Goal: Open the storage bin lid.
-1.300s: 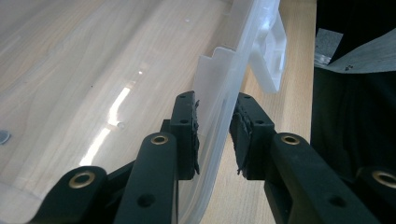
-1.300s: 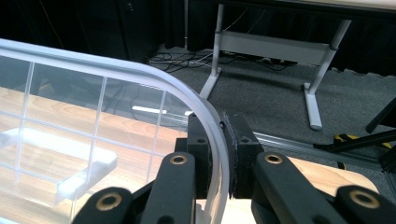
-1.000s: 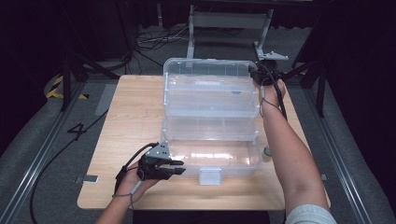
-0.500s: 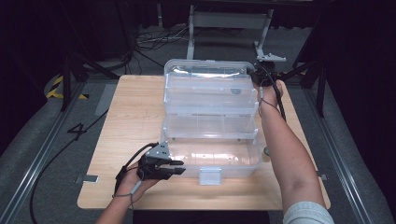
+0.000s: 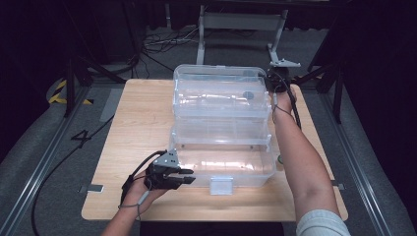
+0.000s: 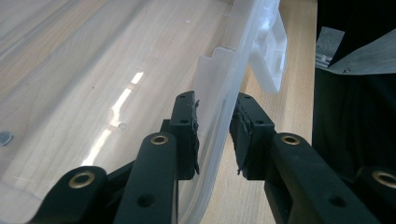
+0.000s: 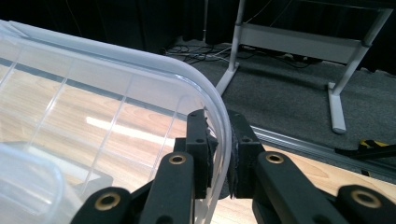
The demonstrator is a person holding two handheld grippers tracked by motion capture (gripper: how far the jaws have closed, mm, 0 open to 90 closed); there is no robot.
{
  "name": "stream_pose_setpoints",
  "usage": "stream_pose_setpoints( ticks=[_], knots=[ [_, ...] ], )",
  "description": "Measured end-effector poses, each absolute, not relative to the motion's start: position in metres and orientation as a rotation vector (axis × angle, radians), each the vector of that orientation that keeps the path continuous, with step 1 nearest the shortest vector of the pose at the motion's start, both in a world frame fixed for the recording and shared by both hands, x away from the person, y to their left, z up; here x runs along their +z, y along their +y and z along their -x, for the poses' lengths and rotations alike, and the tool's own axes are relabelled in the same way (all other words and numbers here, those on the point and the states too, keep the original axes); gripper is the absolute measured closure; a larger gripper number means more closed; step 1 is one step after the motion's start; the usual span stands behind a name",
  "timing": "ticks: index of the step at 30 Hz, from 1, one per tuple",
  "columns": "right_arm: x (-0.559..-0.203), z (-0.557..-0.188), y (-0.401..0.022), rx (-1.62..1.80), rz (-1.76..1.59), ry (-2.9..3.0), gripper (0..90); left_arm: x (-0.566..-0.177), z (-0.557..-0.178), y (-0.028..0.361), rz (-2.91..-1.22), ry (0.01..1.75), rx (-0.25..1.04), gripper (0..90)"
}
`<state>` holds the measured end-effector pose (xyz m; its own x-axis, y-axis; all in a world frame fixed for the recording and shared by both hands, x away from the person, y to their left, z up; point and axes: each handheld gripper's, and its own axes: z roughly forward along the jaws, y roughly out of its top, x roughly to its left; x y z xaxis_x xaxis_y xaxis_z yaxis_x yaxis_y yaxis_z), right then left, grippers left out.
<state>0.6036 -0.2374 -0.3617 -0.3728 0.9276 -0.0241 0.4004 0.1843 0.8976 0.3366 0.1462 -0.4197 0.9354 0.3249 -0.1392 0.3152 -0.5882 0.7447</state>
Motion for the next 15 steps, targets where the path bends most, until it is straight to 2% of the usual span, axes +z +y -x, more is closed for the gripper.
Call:
stream_pose_setpoints(
  ticks=[15],
  knots=[
    [-0.373, -0.611, -0.242, 1.187, -1.226, 1.905, 81.2, -0.42, -0.336, 0.146, -2.239, 0.45, 0.016, 72.0]
  ],
)
